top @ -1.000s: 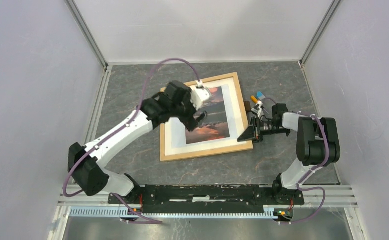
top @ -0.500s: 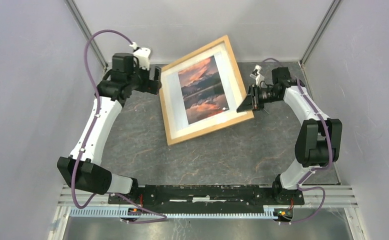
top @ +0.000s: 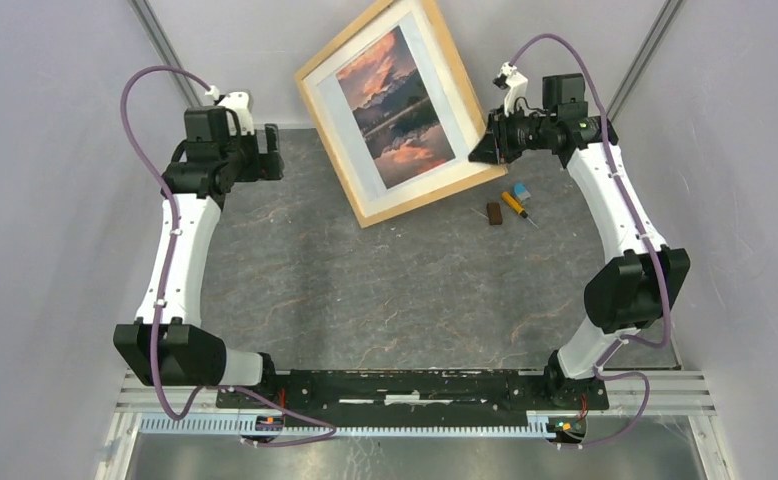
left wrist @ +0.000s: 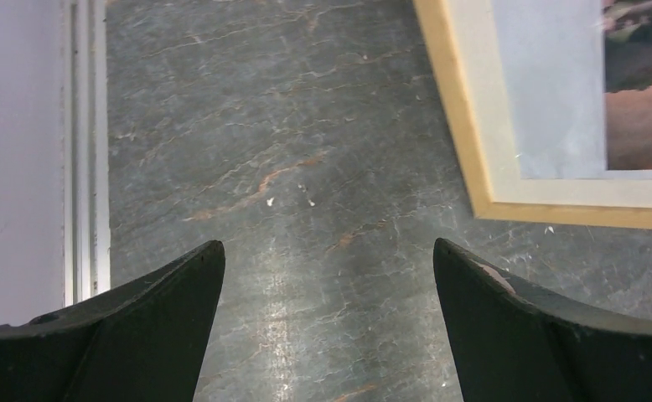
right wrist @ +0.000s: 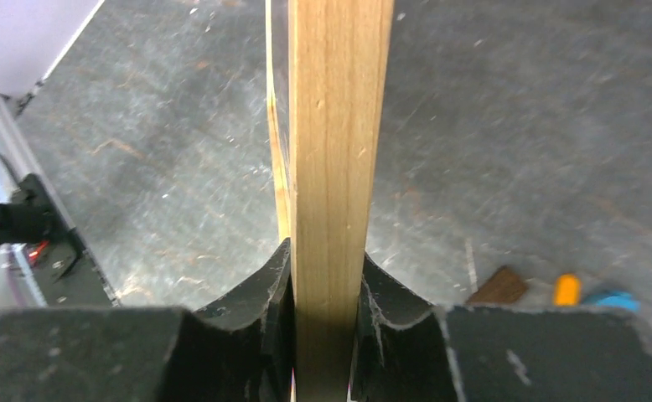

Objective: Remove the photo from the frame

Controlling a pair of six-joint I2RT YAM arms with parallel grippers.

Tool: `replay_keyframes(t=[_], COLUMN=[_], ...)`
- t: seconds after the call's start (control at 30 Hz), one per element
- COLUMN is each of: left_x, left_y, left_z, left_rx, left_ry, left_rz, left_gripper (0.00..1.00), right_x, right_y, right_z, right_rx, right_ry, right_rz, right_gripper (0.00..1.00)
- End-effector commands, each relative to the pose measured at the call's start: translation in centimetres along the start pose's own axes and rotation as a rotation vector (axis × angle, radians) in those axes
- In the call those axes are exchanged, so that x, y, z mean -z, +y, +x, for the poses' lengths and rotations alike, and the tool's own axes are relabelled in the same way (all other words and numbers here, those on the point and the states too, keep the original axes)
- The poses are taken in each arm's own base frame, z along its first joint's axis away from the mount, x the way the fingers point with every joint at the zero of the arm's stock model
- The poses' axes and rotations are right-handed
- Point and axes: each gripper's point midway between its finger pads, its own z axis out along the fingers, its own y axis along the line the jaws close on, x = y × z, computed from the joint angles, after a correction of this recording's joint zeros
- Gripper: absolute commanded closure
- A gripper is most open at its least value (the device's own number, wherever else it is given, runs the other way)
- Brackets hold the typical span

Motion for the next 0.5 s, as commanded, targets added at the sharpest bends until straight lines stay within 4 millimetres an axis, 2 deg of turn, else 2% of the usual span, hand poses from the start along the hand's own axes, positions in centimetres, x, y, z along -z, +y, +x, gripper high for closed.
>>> replay_keyframes(t=[0.0,0.1,0.23,0.47], left_x=[2.3,2.3,2.4,2.3], left_y=[2.1,3.3,4.5,5.8], left_z=[-2.6,-2.8,-2.7,-3.4], left_rx=[0.097,0.123,0.154,0.171], left_ry=[-0.095,-0.099,-0.098,-0.108], left_rz=[-0.063,-0.092,-0.116,-0.144], left_gripper=[0.00,0.00,0.00,0.00], right_x=[4.1,5.1,5.7,6.1], right_y=[-0.6,-0.3,0.4,4.1], right_z=[-10.9,-12.5,-13.5,-16.1], right_rx=[0.428,0.521,0.603,0.837], right_ry=[-0.277,-0.302,-0.324,-0.367], right_rz=[0.209,0.281,0.334,0.425], right_gripper=[1.00,1.00,1.00,1.00])
